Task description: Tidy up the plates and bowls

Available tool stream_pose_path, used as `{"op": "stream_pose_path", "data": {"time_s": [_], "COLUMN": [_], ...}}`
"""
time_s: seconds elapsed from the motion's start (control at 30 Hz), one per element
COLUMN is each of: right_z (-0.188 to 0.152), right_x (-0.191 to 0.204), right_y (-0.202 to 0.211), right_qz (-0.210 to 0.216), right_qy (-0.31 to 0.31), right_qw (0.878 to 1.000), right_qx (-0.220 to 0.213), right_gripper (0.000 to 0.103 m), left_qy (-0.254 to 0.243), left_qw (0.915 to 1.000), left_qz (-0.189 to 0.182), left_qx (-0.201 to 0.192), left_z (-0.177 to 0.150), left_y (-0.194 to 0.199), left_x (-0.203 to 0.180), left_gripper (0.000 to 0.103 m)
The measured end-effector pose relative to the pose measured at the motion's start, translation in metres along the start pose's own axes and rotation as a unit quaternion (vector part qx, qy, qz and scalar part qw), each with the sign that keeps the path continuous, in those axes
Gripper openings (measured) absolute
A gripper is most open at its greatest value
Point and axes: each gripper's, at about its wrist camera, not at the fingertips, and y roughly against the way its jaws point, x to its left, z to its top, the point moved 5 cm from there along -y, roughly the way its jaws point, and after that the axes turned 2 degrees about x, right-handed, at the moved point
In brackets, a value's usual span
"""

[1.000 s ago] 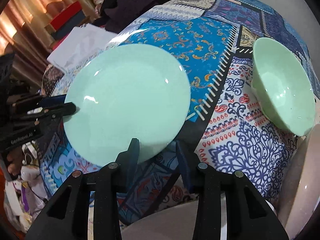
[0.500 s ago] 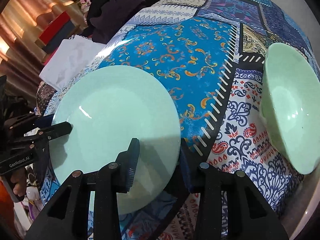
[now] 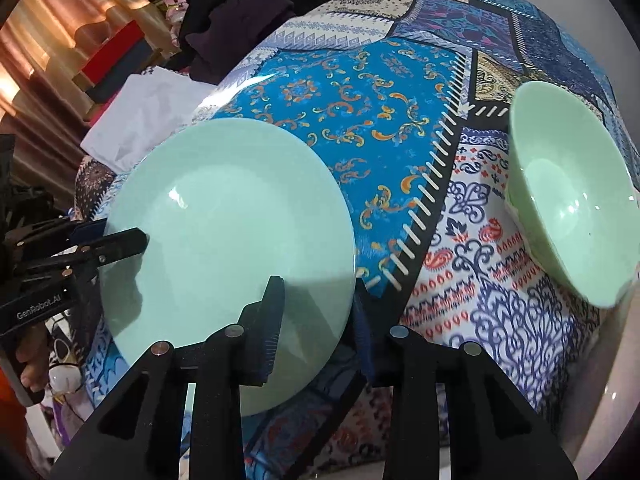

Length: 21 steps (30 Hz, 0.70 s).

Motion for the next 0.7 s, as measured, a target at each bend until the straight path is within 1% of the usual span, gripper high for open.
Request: {"op": "stream_pose_path", "data": {"time_s": [0.13,0.43,0.7], "right_z": [-0.003,-0.010,-0.026], "right_x": [-0.005,-0.006,-0.013], "right_y": [0.014,0.050,0.081], "right_qz": [0.004,0.000,0.007], "right_qy": [-0.009,-0.011,-0.018], "right_qw": [1.000,0.998,0.996], "right_qx": [-0.015,-0.055,-0.082], "right_gripper": [0.028,0.027,0.027], "left_qy": [-0.004,-0.011,-0.026], "left_qw": [0.9999,0.9996,0.9984], "left_qz": [0.005,0.002,0.002], "left_qx": [-0.008,-0.025,-0.049], "left_z": [-0.004,-0.010,-0.017], "left_y": [0.010,0.035,0.069], "left_x": [-0.007,-0.027,-0.052], "left_gripper": [0.032,0.032,0.032]}}
